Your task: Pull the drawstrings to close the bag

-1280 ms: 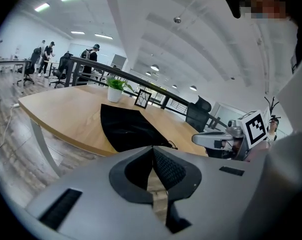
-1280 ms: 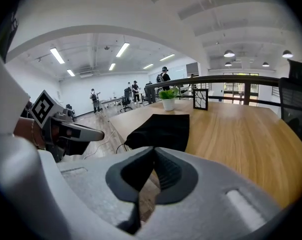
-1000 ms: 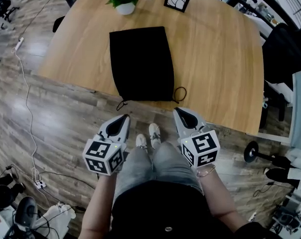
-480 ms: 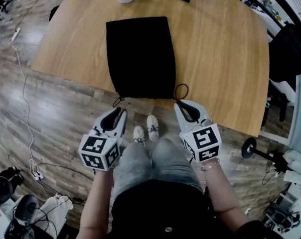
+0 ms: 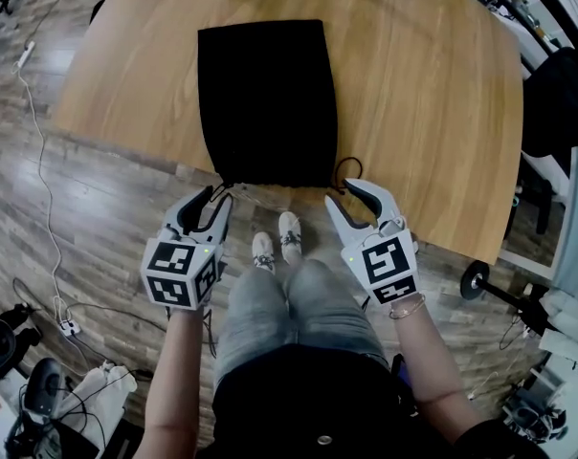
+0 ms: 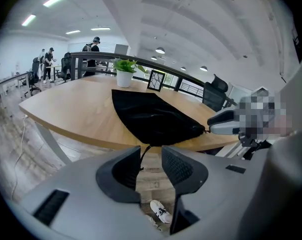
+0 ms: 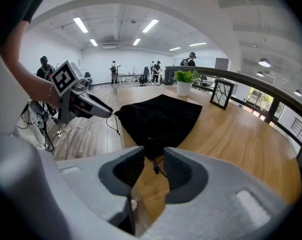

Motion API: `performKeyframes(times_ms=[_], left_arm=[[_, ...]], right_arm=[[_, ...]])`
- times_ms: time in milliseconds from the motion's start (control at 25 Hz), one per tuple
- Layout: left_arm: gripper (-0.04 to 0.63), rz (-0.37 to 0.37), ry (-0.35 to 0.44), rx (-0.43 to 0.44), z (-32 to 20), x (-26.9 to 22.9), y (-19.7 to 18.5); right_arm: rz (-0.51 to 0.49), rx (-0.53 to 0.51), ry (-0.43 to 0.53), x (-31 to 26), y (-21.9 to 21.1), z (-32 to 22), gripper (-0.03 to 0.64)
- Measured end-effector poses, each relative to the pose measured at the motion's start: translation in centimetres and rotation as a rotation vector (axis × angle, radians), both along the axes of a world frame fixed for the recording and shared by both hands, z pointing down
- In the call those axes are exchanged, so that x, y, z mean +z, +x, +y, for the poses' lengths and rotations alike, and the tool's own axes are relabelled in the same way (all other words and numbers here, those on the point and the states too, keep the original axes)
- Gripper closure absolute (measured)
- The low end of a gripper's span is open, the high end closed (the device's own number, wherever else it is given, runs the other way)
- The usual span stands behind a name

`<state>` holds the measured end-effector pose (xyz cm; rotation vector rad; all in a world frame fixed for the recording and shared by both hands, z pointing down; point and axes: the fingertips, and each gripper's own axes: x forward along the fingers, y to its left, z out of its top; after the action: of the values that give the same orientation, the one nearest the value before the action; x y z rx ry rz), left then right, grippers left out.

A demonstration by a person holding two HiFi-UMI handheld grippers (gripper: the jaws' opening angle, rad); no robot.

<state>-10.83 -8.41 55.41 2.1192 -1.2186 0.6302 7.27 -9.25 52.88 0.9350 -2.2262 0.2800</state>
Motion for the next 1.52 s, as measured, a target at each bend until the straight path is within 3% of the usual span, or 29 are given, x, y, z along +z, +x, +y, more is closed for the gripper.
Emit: performKeyframes(times_ms=[240,560,840,1000,1120,1320,1520], left_arm=[[0.468,-0.042,-0.014,0.039,-0.8,1.0,1.0],[0.468,-0.126,0.0,0.11,-1.8,1.7,1.4],[0.468,-0.171,-0.022,0.176,-1.5,2.8,1.9],[0.486,-0.176,-0.021,0.182,-1.5,3.1,2.4],[0.499,-0.195,-0.018,0.186,-1.8,3.2,2.3],[0.515,-0.215,-0.015,0.183,-1.9,3.1,1.9],[0.575,-0.241,-0.024,0.181,-2.2,3.3,1.5]], right_arm=[[0.068,-0.088,0.008,1.1,1.3,-0.5,0.498],[0.328,-0.349,0.114,2.3,1.4,-0.4,0.499],[0.411,-0.464,0.181,3.1,0.3,-0.5,0.499],[0.43,-0.493,0.182,3.4,0.2,-0.4,0.509],[0.441,-0.498,0.19,3.5,0.1,-0.6,0.571],[0.441,-0.498,0.207,3.4,0.1,-0.6,0.6],[0.421,-0.47,0.189,3.1,0.1,-0.7,0.601]])
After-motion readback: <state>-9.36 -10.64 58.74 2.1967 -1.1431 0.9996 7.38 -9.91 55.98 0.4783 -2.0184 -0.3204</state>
